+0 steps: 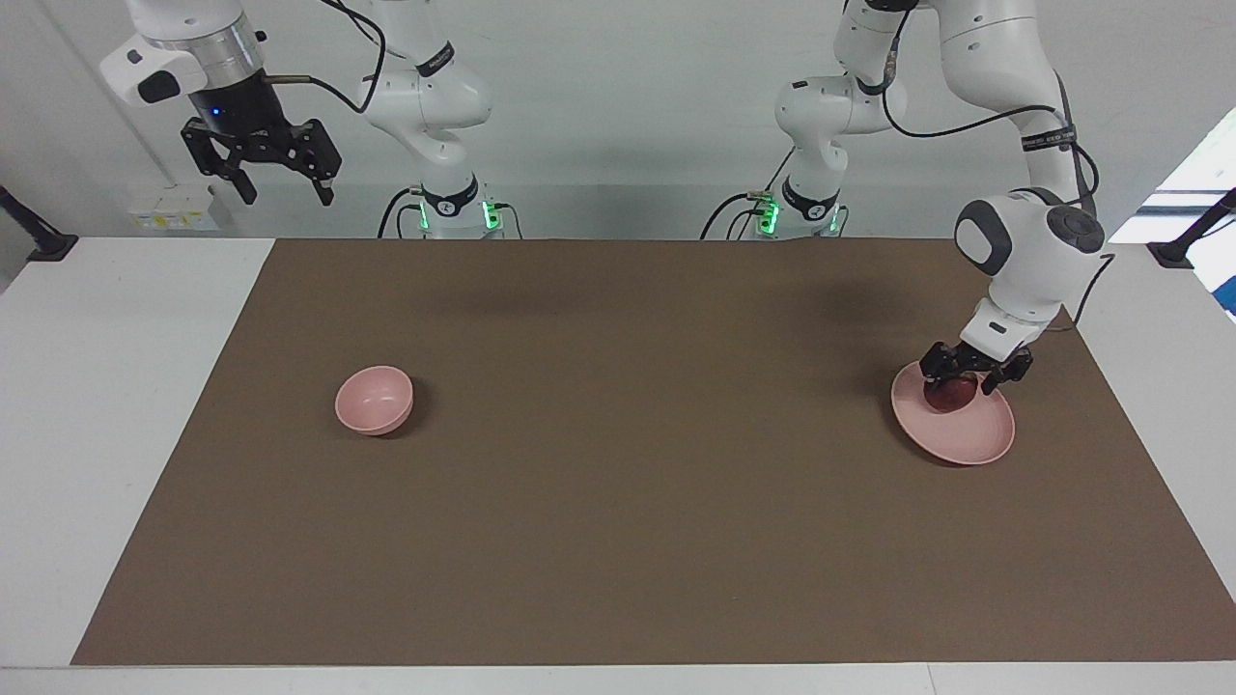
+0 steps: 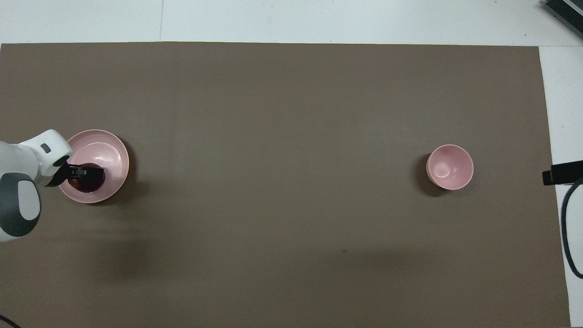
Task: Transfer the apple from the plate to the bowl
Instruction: 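Reach the left gripper down over the apple on the pink plate, then close the left gripper on the dark red apple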
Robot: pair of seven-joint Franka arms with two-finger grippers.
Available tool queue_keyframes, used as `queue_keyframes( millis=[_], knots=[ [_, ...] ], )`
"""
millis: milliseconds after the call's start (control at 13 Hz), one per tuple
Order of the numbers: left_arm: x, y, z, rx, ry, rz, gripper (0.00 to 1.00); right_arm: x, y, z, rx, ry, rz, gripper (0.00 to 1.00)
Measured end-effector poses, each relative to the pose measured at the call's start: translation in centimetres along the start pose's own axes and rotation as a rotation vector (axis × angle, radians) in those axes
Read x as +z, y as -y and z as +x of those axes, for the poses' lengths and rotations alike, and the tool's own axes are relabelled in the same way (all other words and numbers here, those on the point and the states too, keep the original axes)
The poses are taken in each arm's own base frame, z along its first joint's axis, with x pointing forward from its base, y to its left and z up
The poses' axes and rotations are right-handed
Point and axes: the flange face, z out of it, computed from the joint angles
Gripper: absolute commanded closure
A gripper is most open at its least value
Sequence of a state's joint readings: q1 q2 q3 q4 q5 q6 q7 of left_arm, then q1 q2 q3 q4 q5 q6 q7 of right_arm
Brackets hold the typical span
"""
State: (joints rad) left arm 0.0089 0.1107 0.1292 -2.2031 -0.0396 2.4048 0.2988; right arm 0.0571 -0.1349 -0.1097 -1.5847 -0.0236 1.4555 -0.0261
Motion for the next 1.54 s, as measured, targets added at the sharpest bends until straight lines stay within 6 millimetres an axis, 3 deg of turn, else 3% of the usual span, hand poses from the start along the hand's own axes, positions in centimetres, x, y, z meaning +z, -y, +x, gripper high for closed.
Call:
queue_keyframes(
  millis=[154, 308, 538, 692, 846, 1077, 1308, 1538],
  knots=[
    [-0.7, -0.1, -0.1, 0.000, 0.003, -0.004, 0.41, 0.0, 0.0, 0.0, 0.000, 0.000, 0.000, 0.00],
    [-1.3, -0.1, -0.3, 0.000, 0.006, -0.007, 0.72, 0.0, 0.0, 0.0, 0.000, 0.000, 0.000, 0.00],
    [-1.4, -0.3, -0.6, 0.002, 0.029, -0.015, 1.00, 0.0, 0.0, 0.0, 0.000, 0.000, 0.000, 0.00],
    [-1.6, -0.3, -0.6, 0.002, 0.034, -0.018, 1.00, 0.0, 0.0, 0.0, 0.000, 0.000, 0.000, 0.00],
    [-3.0, -0.5, -0.2, 0.008, 0.035, -0.022, 1.00, 0.0, 0.0, 0.0, 0.000, 0.000, 0.000, 0.00],
    [-7.3, -2.1, 0.4, -0.013, 0.029, -0.099, 1.00, 0.0, 0.0, 0.0, 0.000, 0.000, 0.000, 0.00],
    [-11.6, -5.9, 1.3, -0.082, 0.008, -0.285, 1.00, 0.0, 0.1, 0.0, -0.003, 0.001, 0.000, 0.00],
    [-12.8, -11.9, 2.7, -0.201, 0.011, -0.424, 1.00, 0.1, 0.7, 0.0, -0.013, 0.005, 0.016, 0.00]
  ],
)
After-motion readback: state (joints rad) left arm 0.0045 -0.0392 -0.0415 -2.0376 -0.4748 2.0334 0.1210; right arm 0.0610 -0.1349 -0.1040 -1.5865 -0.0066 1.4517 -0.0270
